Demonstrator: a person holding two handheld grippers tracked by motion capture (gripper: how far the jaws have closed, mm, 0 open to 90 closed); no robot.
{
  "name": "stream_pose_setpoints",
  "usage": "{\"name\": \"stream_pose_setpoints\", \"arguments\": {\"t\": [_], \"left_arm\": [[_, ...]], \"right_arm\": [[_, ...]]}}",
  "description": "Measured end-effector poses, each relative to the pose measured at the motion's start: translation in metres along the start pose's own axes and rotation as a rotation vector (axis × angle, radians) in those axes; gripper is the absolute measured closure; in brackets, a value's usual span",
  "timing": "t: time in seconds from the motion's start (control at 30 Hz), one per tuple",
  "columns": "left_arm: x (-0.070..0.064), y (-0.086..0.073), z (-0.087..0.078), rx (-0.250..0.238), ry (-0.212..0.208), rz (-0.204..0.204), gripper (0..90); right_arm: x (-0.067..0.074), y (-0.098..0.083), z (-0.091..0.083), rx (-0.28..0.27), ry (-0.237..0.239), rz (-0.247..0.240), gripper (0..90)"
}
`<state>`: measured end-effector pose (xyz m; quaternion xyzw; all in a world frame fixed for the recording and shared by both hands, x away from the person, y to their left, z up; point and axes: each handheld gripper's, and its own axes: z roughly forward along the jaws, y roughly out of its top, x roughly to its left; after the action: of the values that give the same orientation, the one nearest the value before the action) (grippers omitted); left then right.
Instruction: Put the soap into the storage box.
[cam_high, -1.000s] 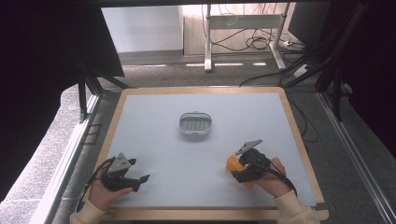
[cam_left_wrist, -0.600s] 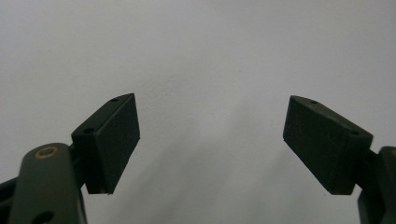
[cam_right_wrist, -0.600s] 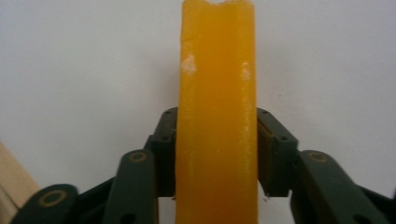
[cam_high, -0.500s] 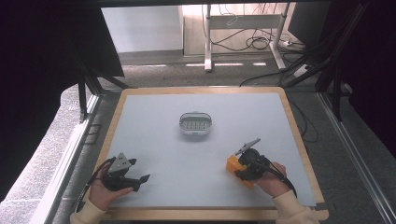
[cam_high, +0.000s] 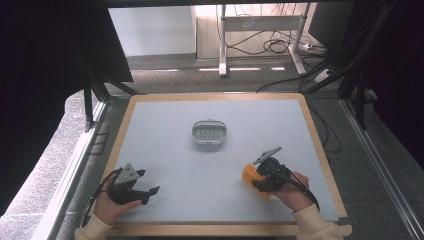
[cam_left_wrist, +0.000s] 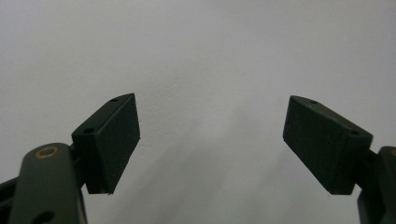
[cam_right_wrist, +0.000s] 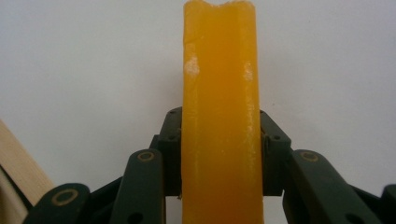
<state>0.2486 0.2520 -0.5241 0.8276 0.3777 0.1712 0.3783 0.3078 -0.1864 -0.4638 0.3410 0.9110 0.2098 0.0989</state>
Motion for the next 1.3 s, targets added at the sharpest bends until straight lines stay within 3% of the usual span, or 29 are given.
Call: {"name": "stream_pose_setpoints", "arguments": {"t": [0.47, 0.6, 1.03, 1.3], "left_arm": [[0.001, 0.000, 0.000, 0.003, 0.001, -0.003, 18.8], [0.000, -0.001, 0.001, 0.010, 0.000, -0.002, 18.8], [0.000, -0.001, 0.002, 0.017, -0.005, -0.005, 18.7], [0.000, -0.001, 0.003, 0.019, -0.005, -0.006, 18.6]], "right_arm": [[-0.002, 0.004, -0.010, -0.044, 0.025, -0.028, 61.9], [-0.005, 0.009, -0.013, -0.077, 0.047, -0.046, 61.9], [-0.010, 0.025, -0.016, -0.088, 0.048, -0.085, 61.9], [-0.015, 0.037, -0.017, -0.115, 0.071, -0.118, 61.9]]}}
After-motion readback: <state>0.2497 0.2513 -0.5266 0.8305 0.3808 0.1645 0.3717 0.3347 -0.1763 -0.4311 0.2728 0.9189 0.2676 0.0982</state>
